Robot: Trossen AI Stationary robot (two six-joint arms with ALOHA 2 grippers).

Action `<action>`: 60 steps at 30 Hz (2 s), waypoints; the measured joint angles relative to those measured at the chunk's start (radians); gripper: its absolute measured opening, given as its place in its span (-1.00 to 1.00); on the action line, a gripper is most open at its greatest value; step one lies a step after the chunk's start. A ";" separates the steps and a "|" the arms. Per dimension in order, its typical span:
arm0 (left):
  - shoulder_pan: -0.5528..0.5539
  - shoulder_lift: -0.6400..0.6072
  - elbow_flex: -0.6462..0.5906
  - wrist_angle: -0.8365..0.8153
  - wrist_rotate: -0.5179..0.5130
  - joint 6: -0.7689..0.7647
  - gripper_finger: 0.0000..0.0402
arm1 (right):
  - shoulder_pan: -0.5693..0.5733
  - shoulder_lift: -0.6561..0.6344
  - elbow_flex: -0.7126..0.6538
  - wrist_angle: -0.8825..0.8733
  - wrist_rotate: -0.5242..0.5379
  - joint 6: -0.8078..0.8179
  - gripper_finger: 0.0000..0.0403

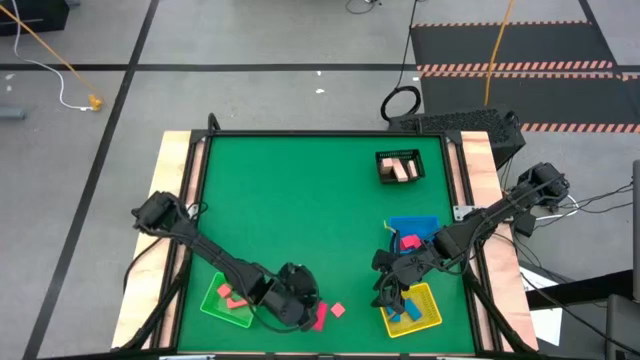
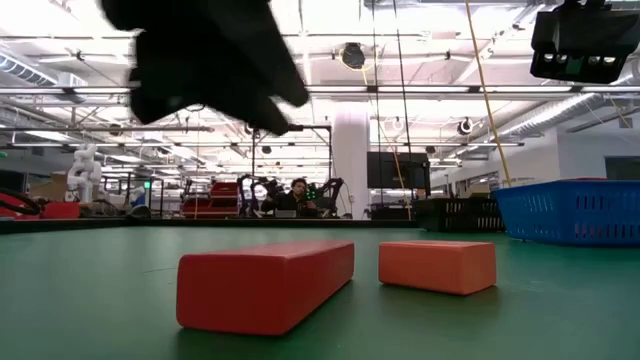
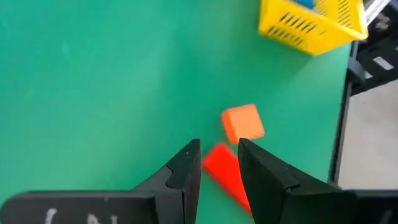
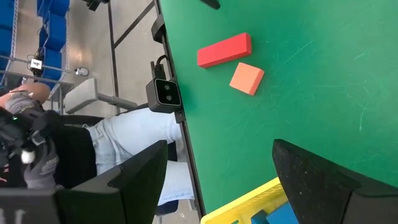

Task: Sort & place blocks by color
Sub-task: Put the red block into the blue bin

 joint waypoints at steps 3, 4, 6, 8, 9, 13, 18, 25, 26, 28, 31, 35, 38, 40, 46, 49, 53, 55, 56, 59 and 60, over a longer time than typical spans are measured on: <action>-0.018 0.013 0.000 0.007 -0.001 -0.101 -0.46 | 0.000 0.000 0.000 0.000 0.000 0.000 0.40; -0.024 0.016 0.000 0.003 0.000 -0.133 -0.46 | 0.000 0.000 0.000 0.001 0.000 0.000 0.40; -0.036 0.018 -0.001 -0.001 0.002 -0.196 -0.42 | 0.000 0.000 0.000 0.000 0.000 0.000 0.40; -0.044 0.026 0.000 0.011 0.001 -0.244 -0.34 | 0.000 0.000 0.000 0.000 0.000 0.000 0.40; -0.050 0.029 0.000 0.010 -0.001 -0.262 -0.28 | 0.000 0.000 0.000 0.000 0.000 0.000 0.40; -0.067 0.059 0.001 0.061 -0.002 -0.312 0.07 | 0.000 0.000 0.000 0.001 0.000 0.000 0.40; -0.077 0.121 0.023 0.122 -0.022 -0.288 0.52 | 0.000 0.000 0.000 0.002 0.000 0.000 0.40; -0.079 0.203 0.153 0.040 -0.099 -0.173 0.78 | 0.000 0.000 0.000 0.008 0.000 0.000 0.40; -0.079 0.213 0.168 0.012 -0.101 -0.174 0.78 | 0.000 0.000 0.000 0.008 0.000 0.000 0.40; -0.079 0.237 0.199 -0.046 -0.107 -0.184 0.76 | 0.000 0.000 0.000 0.008 0.000 0.000 0.40; -0.079 0.270 0.227 -0.098 -0.116 -0.215 0.70 | 0.000 0.000 0.000 0.007 0.000 0.000 0.40; -0.080 0.317 0.266 -0.137 -0.125 -0.224 0.59 | 0.000 0.000 0.000 0.011 0.000 0.000 0.40; -0.081 0.335 0.274 -0.154 -0.142 -0.196 0.49 | 0.000 0.000 0.000 0.019 0.000 0.000 0.40; -0.080 0.336 0.274 -0.174 -0.138 -0.186 0.41 | 0.000 0.000 0.000 0.029 0.000 0.000 0.40; -0.085 0.337 0.273 -0.233 -0.151 -0.092 0.08 | 0.000 0.000 0.000 0.048 0.000 0.000 0.40; -0.088 0.347 0.273 -0.239 -0.167 -0.016 -0.12 | 0.000 0.000 0.000 0.058 0.000 0.000 0.40; -0.090 0.347 0.273 -0.242 -0.167 0.028 -0.38 | 0.000 0.000 0.000 0.060 0.000 0.000 0.40; -0.088 0.347 0.273 -0.242 -0.165 0.041 -0.45 | 0.000 0.000 0.000 0.060 0.000 0.000 0.40; -0.088 0.346 0.272 -0.242 -0.162 0.046 -0.45 | 0.000 0.000 0.000 0.060 0.000 0.000 0.40; -0.083 0.343 0.272 -0.242 -0.153 0.064 -0.45 | 0.000 0.000 0.000 0.060 0.000 0.000 0.40; -0.079 0.343 0.271 -0.242 -0.149 0.074 -0.45 | 0.000 0.000 0.000 0.060 0.000 0.000 0.40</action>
